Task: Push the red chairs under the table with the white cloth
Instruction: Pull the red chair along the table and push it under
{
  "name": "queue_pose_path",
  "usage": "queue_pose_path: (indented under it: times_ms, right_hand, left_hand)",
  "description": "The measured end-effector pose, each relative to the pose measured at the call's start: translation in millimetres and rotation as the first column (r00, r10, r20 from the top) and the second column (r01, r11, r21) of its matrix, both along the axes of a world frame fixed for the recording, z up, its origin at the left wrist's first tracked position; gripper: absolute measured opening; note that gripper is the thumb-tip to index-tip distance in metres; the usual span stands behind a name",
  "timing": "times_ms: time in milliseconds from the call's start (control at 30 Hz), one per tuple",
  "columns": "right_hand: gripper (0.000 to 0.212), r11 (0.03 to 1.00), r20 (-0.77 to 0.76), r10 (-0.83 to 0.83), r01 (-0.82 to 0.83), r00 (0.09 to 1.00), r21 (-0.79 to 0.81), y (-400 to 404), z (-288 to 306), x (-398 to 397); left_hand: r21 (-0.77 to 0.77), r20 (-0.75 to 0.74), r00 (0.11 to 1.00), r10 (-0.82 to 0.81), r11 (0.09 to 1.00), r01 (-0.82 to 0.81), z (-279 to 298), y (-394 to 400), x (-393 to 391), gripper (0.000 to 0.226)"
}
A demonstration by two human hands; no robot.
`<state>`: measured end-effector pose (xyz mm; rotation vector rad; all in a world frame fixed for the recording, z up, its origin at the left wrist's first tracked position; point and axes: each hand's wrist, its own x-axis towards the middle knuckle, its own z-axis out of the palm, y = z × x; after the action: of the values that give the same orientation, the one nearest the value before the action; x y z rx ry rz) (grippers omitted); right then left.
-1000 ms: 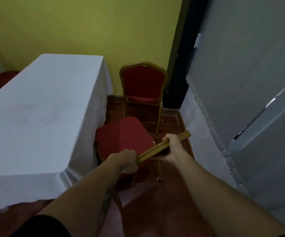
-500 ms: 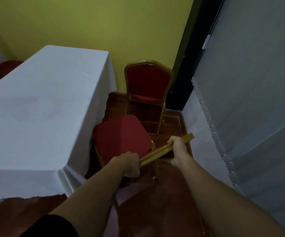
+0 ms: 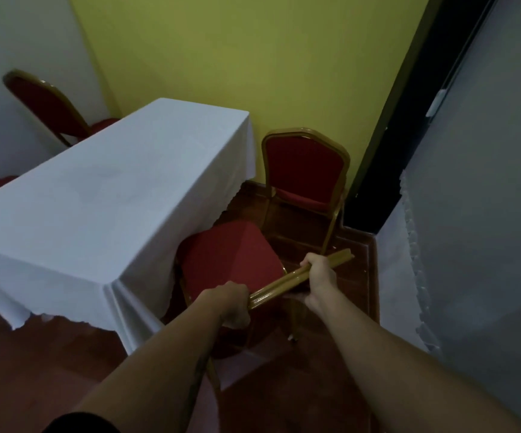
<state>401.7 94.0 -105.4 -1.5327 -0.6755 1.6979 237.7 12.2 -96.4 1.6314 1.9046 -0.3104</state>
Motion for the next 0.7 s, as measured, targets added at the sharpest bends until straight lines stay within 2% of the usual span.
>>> queue_pose_path:
  times_ms: [300, 533, 700]
  right_hand:
    - [0.025, 0.97, -0.004, 0.243, -0.243, 0.97, 0.001, 46, -5, 25]
    - [0.022, 0.93, 0.011, 0.369, -0.369, 0.93, -0.001, 73, -6, 9]
    - [0.016, 0.904, 0.043, 0.426, -0.427, 0.904, 0.007, 104, -3, 10]
  left_hand:
    - [-0.029, 0.009, 0.984, 0.179, 0.983, -0.179, 10, 4, 50, 0.041]
    - [-0.057, 0.025, 0.951, 0.307, 0.95, -0.306, 12, 12, 51, 0.044]
    - [-0.046, 0.076, 0.938, 0.339, 0.941, -0.336, 13, 33, 57, 0.041]
